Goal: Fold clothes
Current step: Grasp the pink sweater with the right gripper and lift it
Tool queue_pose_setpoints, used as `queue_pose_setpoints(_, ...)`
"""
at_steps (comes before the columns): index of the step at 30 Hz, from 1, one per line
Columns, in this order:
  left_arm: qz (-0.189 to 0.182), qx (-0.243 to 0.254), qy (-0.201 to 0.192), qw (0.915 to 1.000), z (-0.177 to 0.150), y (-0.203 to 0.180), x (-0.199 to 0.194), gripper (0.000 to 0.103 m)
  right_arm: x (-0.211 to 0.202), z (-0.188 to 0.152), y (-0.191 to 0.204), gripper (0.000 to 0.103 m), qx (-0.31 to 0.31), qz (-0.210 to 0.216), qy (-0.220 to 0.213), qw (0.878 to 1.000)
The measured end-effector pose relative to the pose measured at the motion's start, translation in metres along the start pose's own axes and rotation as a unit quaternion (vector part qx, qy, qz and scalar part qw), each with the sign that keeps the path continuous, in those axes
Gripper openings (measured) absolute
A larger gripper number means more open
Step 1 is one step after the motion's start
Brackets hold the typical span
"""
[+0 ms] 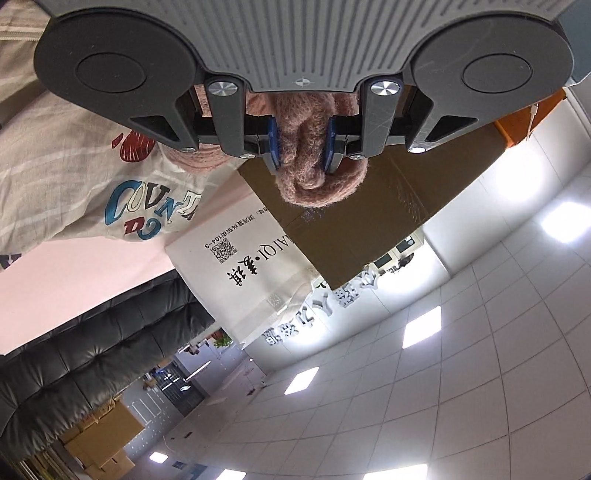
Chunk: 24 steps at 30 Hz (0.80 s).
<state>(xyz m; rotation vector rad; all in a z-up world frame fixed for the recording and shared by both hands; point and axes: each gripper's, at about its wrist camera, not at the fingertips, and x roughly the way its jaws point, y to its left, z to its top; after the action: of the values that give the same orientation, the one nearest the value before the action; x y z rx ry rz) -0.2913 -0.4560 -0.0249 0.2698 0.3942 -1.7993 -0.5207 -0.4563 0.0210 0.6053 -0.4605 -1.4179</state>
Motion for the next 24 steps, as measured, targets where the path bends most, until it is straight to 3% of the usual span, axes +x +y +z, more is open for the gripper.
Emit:
queue_pose_setpoints(2,0.0,0.019,0.01,0.9998,0.003,-0.006,0.009,0.099,0.001,0.0,-0.001,0.022,0.002,0.001,0.003,1.0)
queue_pose_setpoints(5,0.002,0.046,0.023,0.9987,0.003,-0.014,0.017,0.085,0.001,0.0,-0.003,0.022,0.006,0.002,0.007,1.0)
queue_pose_setpoints(8,0.009,0.052,0.031,0.9982,0.0,-0.017,0.022,0.05,0.004,0.0,-0.003,0.022,0.007,0.003,0.011,1.0)
queue_pose_setpoints(9,0.014,0.051,0.034,0.998,0.0,-0.017,0.023,0.03,0.004,-0.001,-0.003,0.022,0.008,0.004,0.013,1.0)
queue_pose_setpoints(10,0.015,0.051,0.032,0.9981,0.0,-0.017,0.023,0.019,0.005,-0.001,-0.002,0.022,0.009,0.004,0.015,1.0)
queue_pose_setpoints(13,0.004,0.054,0.018,0.9984,0.0,-0.019,0.017,0.01,0.005,-0.004,0.002,0.022,0.001,0.011,0.019,1.0)
queue_pose_setpoints(17,-0.029,0.046,0.001,0.9985,0.0,-0.027,0.006,0.008,0.002,-0.008,0.01,0.022,-0.017,0.033,0.017,0.999)
queue_pose_setpoints(21,-0.015,0.053,0.007,0.9985,-0.001,-0.03,0.006,0.012,0.002,-0.007,0.009,0.022,-0.021,0.028,0.006,0.999)
queue_pose_setpoints(24,0.007,0.041,0.014,0.999,-0.001,-0.023,0.01,0.022,0.003,-0.006,0.005,0.022,-0.014,0.017,0.007,1.0)
